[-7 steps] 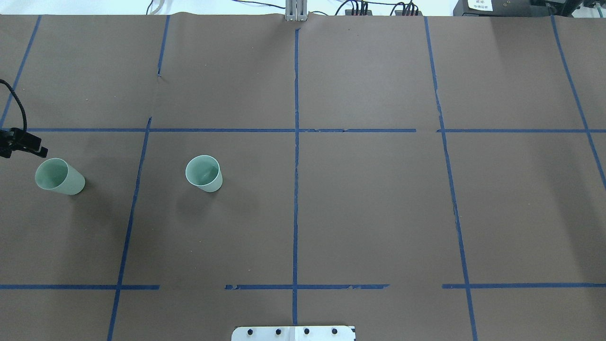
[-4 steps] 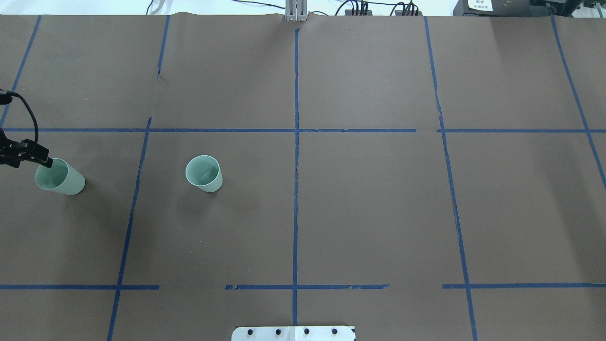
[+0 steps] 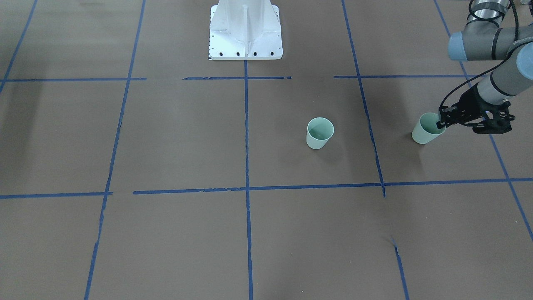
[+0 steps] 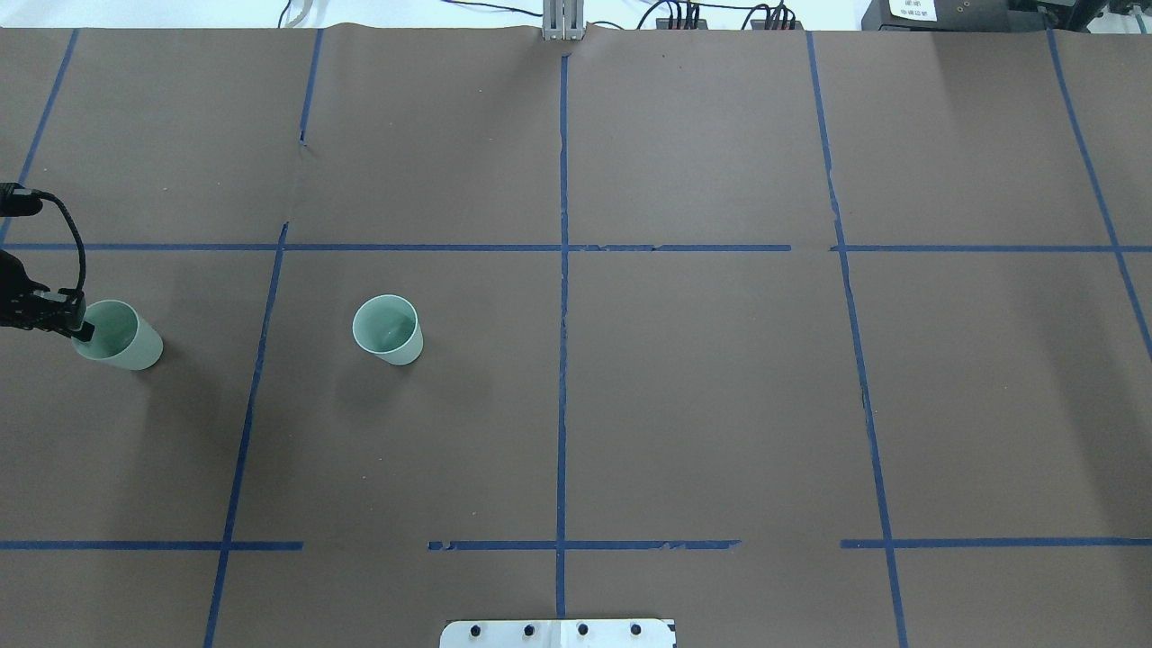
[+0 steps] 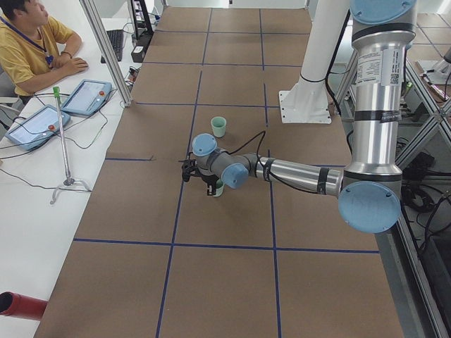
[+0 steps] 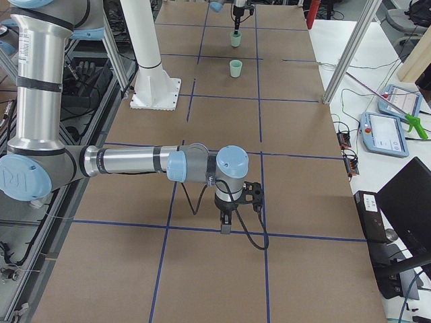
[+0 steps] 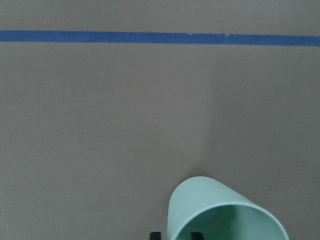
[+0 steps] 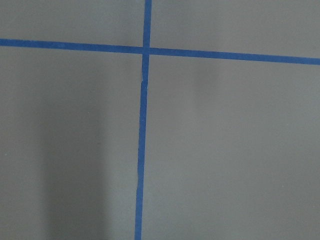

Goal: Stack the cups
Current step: 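Lower the left gripper onto the outer pale green cup and grasp it, then lift the held cup and carry it over the other green cup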

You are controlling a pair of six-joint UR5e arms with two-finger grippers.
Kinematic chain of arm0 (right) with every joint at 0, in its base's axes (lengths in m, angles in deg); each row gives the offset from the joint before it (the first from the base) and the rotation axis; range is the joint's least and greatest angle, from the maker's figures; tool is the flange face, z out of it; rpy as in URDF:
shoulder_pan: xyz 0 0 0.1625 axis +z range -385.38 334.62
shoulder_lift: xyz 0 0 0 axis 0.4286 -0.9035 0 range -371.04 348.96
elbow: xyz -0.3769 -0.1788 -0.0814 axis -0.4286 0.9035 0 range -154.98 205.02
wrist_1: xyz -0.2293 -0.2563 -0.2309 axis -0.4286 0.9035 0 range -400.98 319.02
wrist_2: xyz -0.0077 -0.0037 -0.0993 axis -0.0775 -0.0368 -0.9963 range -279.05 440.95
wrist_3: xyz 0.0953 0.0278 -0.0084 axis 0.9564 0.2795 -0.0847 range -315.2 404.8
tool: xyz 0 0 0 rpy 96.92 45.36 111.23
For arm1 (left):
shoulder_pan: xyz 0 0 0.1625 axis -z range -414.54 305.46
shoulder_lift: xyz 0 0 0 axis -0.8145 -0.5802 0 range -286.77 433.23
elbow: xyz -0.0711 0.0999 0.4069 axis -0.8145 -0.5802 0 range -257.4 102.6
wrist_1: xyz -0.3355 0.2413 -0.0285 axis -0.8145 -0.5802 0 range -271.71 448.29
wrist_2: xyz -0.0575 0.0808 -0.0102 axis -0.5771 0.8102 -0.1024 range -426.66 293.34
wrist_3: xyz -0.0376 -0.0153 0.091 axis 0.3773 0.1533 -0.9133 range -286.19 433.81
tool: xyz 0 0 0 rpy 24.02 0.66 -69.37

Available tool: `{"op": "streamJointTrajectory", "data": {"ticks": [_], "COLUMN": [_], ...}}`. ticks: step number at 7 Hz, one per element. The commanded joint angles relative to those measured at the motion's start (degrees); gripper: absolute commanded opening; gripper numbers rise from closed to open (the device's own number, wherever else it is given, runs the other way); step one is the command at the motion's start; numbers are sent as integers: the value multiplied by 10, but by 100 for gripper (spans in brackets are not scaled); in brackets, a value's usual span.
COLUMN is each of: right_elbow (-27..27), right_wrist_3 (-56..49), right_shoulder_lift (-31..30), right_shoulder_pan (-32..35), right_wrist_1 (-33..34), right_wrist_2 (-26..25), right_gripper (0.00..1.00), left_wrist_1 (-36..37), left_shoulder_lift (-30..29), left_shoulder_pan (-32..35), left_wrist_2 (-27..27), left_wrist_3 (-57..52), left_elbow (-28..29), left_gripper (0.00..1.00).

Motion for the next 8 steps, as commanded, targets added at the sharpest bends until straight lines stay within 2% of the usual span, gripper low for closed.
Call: {"op": "streamJointTrajectory", "data": {"ticks": [1,3,5,6,8], "right_elbow": [0,0,0,0,0], "right_wrist_3": [0,0,0,0,0], "right_shoulder_lift": [0,0,0,0,0], "right_shoulder_pan": [0,0,0,-1,0], "right_wrist_1": [0,0,0,0,0], "right_wrist_2": [0,0,0,0,0], "right_gripper": [100,100,100,100,100], "left_wrist_1": [3,28,197,227,241], "left_shoulder_lift": [-3,-16,-126,-175,-254], "left_shoulder_pan": [1,5,7,6,-21], "left_wrist_2": [-3,-6,-24,-24,-26], "left_wrist_3": [0,1,49,118,254], "left_elbow": [-14,-52,-93,-96,-93], "left_gripper": [0,0,0,0,0]}}
